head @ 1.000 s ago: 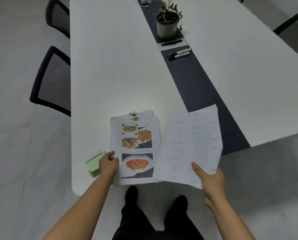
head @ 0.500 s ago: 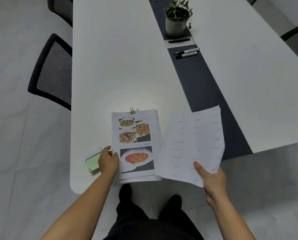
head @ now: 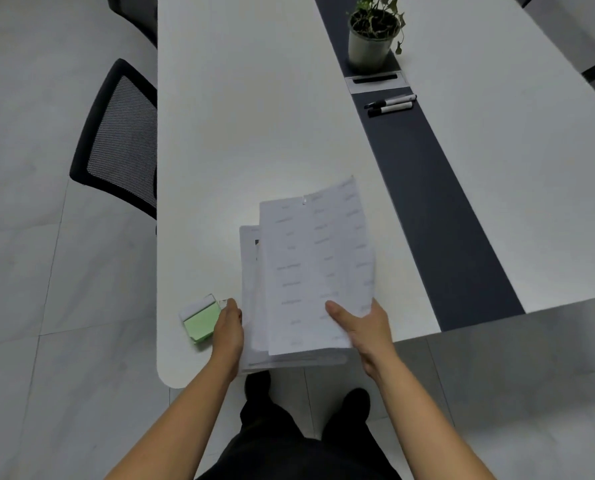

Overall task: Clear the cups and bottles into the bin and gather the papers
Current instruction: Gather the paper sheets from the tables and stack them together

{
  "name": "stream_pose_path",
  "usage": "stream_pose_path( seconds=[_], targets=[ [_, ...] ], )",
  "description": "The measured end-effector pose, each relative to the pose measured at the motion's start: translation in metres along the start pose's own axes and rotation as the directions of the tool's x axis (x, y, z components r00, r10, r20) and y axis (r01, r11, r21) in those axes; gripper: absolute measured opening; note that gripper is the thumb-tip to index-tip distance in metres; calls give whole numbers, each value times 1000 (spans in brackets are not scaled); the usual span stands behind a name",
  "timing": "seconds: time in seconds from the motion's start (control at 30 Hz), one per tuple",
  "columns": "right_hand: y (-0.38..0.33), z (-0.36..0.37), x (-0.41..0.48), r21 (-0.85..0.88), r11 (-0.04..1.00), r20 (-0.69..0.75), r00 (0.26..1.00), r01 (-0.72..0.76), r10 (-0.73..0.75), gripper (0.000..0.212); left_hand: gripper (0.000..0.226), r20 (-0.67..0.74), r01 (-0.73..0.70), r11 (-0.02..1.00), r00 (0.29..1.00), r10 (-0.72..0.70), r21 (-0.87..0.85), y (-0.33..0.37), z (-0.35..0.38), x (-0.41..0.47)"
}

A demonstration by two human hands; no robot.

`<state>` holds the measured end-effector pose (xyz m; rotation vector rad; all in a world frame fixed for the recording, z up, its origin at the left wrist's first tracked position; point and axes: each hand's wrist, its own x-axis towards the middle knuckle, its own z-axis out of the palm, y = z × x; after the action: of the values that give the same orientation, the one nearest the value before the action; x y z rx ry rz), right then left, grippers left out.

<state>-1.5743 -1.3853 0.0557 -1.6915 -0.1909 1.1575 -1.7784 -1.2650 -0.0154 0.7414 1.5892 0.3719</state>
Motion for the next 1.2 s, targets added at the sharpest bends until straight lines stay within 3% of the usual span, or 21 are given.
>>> stream_pose_path(
  seconds=[0.1, 0.2, 0.4, 0.57, 0.63, 0.73, 0.83, 0.93, 1.0, 1.03, 1.1, 1.2],
  targets=[
    [21, 23, 24, -322, 938, -46, 991, -131, 123, 66, 40, 19, 10, 1000, 1000, -10, 28, -2, -3, 0],
    [38, 22, 26, -668, 720, -39, 975, -187, 217, 100, 57, 61, -57, 990, 997, 49, 132, -5, -6, -1],
    [39, -7, 26, -729, 664, -152, 985, -164, 77, 75, 56, 41, -136, 969, 991, 130, 207, -2, -2, -9],
    [39, 9, 26, -822, 561, -79, 996, -95, 53, 64, 64, 36, -114, 986, 993, 111, 121, -3, 15, -13],
    [44, 20, 22, -848, 529, -17, 998, -44, 54, 66, 65, 74, -136, 980, 989, 126, 149, -6, 23, -17],
    [45, 13, 19, -821, 569, -12, 999, -35, 45, 85, 72, 133, -223, 940, 972, 194, 259, -7, 16, -23],
    [47, -7, 14, -828, 559, 62, 997, 27, 44, 129, 90, 254, -401, 782, 915, 314, 476, -16, -4, -31],
    [57, -12, 10, -935, 329, 167, 983, 133, 79, 146, 123, 366, -428, 482, 904, 222, 764, -33, -16, -36],
    [64, -10, 13, -968, 177, 191, 980, 179, 51, 129, 120, 410, -453, 309, 890, 198, 836, -44, -16, -35],
    [66, -9, 16, -968, 141, 210, 978, 208, 3, 109, 112, 409, -457, 291, 887, 214, 840, -47, -15, -32],
    [71, -9, 22, -952, 126, 269, 959, 279, -94, 69, 92, 378, -454, 337, 886, 268, 825, -45, -9, -29],
    [80, -9, 25, -938, 136, 303, 945, 319, -125, 45, 78, 354, -440, 354, 892, 281, 825, -44, -1, -29]
  ],
)
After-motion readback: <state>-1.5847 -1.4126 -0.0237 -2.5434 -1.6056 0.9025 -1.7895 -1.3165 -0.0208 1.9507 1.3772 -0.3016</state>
